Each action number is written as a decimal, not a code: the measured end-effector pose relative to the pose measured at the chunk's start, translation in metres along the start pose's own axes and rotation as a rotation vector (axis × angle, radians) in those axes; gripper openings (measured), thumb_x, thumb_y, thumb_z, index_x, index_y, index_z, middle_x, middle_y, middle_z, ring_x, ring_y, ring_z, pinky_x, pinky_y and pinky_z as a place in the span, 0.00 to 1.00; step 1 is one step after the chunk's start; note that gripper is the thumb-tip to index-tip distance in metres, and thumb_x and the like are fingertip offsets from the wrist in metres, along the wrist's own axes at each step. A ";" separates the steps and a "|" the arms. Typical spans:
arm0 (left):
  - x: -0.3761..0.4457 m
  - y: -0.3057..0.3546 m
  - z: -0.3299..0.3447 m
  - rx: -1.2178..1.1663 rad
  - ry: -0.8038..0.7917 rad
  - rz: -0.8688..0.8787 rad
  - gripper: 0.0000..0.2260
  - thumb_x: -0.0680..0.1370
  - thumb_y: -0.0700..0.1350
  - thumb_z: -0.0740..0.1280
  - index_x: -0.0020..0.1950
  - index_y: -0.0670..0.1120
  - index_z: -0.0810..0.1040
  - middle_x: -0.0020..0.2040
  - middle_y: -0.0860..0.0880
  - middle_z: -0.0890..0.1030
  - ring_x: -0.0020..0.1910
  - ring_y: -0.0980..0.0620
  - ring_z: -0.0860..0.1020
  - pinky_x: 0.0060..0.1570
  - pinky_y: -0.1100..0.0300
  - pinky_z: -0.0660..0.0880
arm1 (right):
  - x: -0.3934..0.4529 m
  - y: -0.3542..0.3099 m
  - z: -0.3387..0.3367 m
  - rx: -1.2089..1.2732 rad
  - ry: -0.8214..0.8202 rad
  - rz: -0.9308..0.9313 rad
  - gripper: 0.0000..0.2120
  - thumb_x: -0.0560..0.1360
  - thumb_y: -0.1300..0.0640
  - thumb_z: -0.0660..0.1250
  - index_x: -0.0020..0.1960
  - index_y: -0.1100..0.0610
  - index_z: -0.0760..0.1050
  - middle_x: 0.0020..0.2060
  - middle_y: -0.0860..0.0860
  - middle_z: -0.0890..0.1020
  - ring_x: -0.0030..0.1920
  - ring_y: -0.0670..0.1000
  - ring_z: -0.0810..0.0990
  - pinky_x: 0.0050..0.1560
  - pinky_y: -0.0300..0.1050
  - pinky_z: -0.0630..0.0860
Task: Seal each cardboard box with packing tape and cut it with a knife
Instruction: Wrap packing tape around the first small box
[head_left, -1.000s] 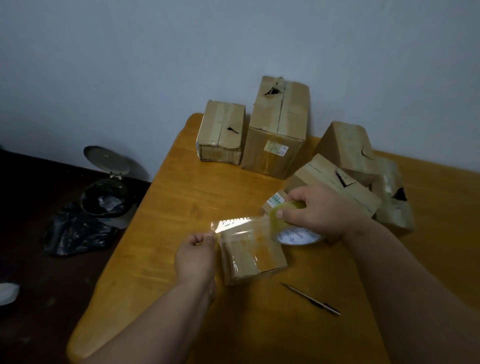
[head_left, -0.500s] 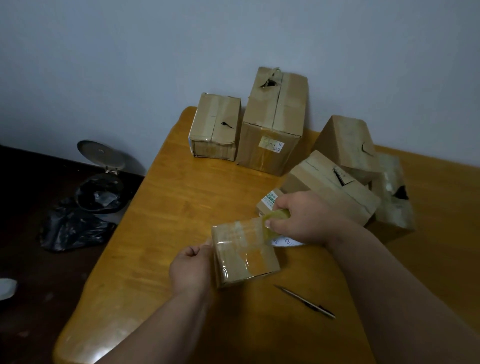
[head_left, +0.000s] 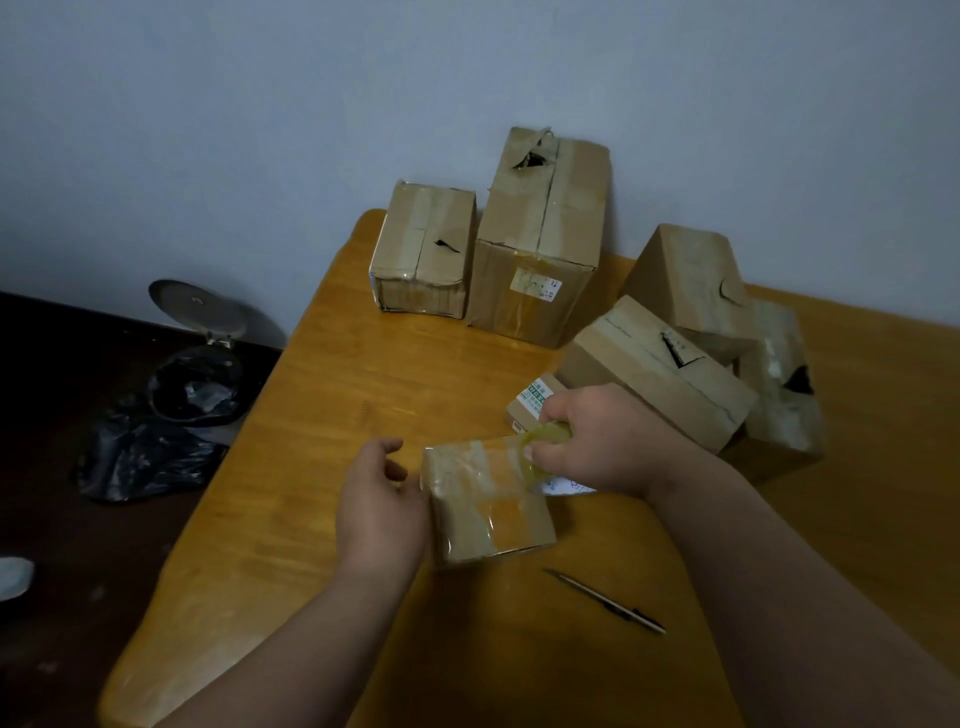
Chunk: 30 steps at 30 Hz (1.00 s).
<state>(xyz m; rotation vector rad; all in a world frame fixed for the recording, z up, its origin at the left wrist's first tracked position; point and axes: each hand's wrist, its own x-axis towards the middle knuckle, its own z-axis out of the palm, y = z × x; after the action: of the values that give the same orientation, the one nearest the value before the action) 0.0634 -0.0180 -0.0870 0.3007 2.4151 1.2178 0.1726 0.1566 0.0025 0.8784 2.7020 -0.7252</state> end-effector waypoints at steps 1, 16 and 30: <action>-0.003 0.003 0.000 0.011 0.019 0.112 0.17 0.80 0.41 0.64 0.68 0.51 0.71 0.56 0.55 0.75 0.51 0.54 0.77 0.45 0.60 0.76 | 0.000 0.000 0.001 -0.003 0.003 -0.002 0.24 0.75 0.44 0.68 0.67 0.55 0.74 0.64 0.56 0.78 0.62 0.55 0.76 0.57 0.49 0.78; 0.020 -0.018 -0.008 0.753 -0.394 0.567 0.41 0.71 0.74 0.38 0.72 0.53 0.24 0.74 0.54 0.25 0.76 0.53 0.31 0.75 0.55 0.40 | -0.011 0.028 0.000 0.539 -0.086 0.115 0.26 0.67 0.36 0.69 0.39 0.61 0.78 0.38 0.55 0.82 0.39 0.53 0.80 0.42 0.44 0.77; 0.017 -0.012 -0.007 0.898 -0.471 0.758 0.42 0.69 0.78 0.34 0.73 0.55 0.25 0.73 0.55 0.23 0.72 0.58 0.23 0.73 0.57 0.33 | -0.036 0.034 0.023 0.783 -0.095 0.073 0.31 0.70 0.36 0.64 0.48 0.66 0.78 0.48 0.64 0.81 0.46 0.60 0.79 0.51 0.56 0.76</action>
<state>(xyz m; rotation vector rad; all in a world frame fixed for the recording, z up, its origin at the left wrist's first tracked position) 0.0449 -0.0238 -0.0972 1.6541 2.2852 0.1103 0.2225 0.1505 -0.0181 1.0333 2.2645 -1.8042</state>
